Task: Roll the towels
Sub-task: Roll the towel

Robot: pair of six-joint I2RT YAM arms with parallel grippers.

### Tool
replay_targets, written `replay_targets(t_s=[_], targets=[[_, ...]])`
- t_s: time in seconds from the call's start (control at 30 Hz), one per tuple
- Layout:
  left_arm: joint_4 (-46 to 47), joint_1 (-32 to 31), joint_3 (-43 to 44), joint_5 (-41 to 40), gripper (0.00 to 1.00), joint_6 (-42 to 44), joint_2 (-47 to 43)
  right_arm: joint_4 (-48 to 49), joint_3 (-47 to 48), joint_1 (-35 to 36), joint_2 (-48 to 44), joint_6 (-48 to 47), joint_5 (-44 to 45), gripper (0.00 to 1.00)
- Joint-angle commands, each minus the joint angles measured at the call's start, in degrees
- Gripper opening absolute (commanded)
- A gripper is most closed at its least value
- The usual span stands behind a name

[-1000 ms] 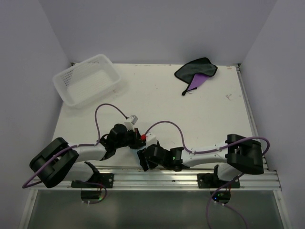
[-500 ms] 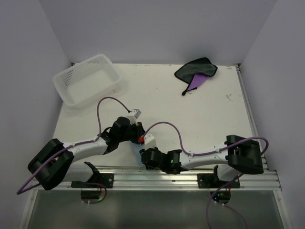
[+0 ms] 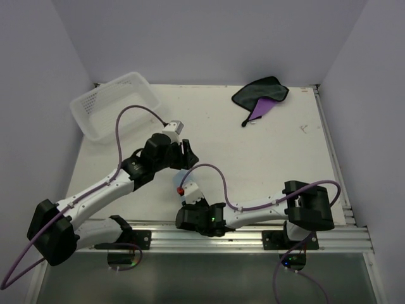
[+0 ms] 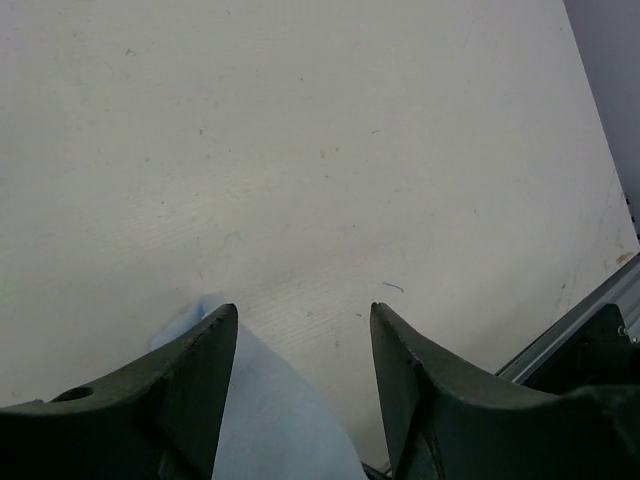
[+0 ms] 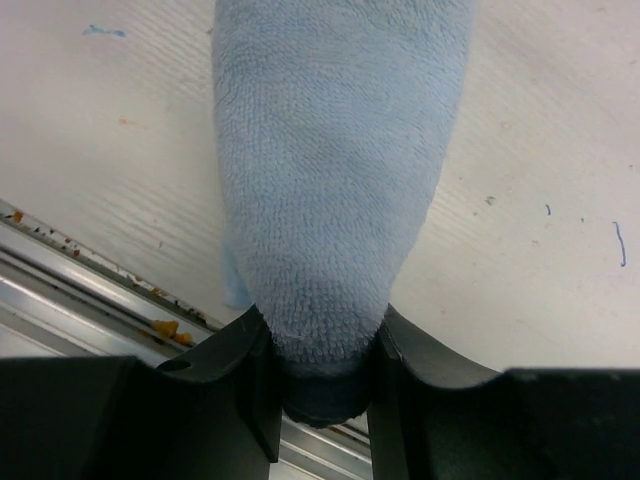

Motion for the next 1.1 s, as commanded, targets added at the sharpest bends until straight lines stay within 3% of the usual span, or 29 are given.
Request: replay_targets(t_s=[0.0, 0.2, 0.5, 0.8, 1.07], targets=[[-12.0, 0.5, 4.5, -2.9, 0.61, 3.0, -2.7, -6.3, 3.3, 0.6, 1.5, 3.3, 7.2, 0.28], [-20.3, 0.6, 6.1, -0.2, 0.66, 2.6, -6.8, -12.9, 7.7, 1.5, 4.0, 4.9, 12.7, 0.30], [-21.2, 0.6, 1.6, 6.5, 0.70, -0.6, -11.2, -17.1, 14.4, 2.3, 11.4, 4.3, 15.0, 0.31], [-29.8, 0.5, 4.1, 3.6, 0.99, 0.2, -9.3, -18.6, 16.5, 2.4, 13.0, 4.1, 15.4, 0.32], [-29.7, 0.5, 4.1, 3.1, 1.00, -4.0, -6.7, -23.9, 21.1, 2.3, 17.7, 6.4, 17.5, 0.32]])
